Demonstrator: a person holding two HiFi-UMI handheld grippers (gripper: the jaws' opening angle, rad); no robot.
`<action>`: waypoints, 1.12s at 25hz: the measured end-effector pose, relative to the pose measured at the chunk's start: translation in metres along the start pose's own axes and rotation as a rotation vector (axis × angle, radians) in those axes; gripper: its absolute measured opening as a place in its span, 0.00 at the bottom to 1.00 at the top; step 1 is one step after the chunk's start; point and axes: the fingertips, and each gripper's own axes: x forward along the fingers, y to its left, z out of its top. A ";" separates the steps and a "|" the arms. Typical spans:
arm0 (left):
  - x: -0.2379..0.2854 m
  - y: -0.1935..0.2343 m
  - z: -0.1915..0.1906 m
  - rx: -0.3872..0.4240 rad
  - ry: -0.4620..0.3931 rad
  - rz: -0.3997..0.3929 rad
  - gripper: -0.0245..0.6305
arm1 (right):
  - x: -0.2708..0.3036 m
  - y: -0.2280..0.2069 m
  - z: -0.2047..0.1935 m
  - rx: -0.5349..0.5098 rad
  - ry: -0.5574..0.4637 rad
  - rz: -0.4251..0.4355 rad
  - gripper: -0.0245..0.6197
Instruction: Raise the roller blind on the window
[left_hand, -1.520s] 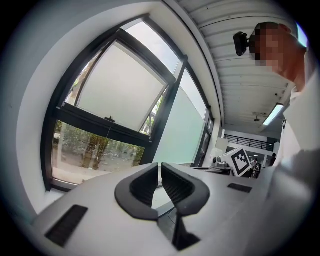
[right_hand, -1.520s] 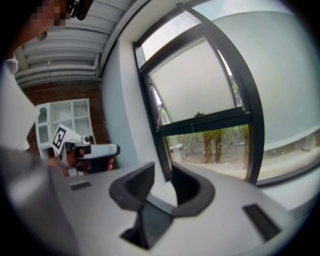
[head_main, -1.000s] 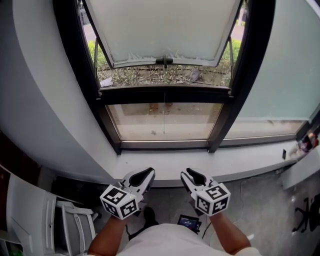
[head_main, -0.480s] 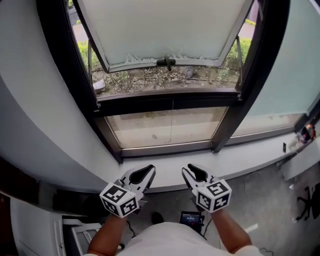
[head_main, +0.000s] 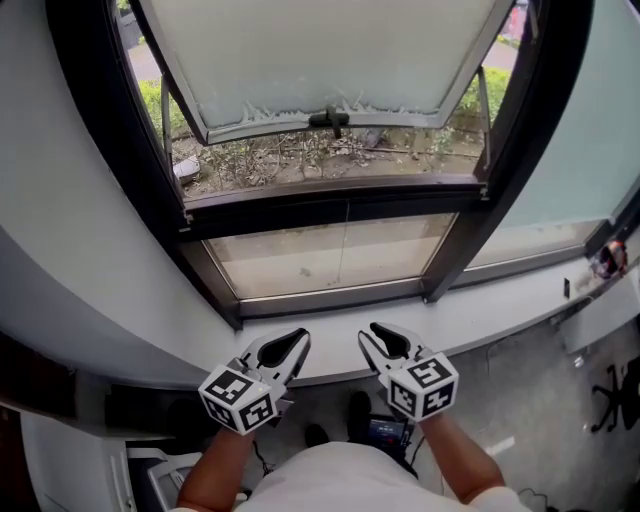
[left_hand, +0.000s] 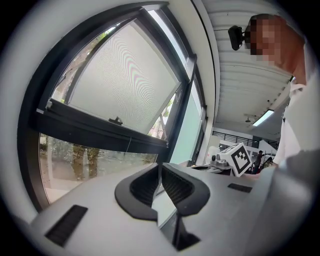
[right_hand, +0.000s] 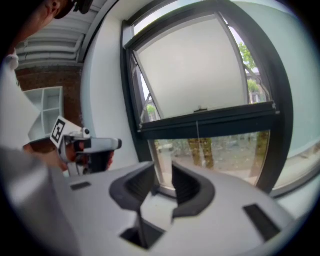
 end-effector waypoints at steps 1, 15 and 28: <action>0.003 0.002 0.001 0.002 -0.001 0.003 0.10 | 0.004 -0.003 0.002 -0.005 0.000 0.007 0.20; 0.088 0.033 0.025 0.018 -0.030 0.110 0.10 | 0.052 -0.087 0.043 -0.070 0.013 0.105 0.20; 0.126 0.055 0.036 0.037 -0.033 0.165 0.10 | 0.078 -0.126 0.054 -0.104 0.037 0.141 0.20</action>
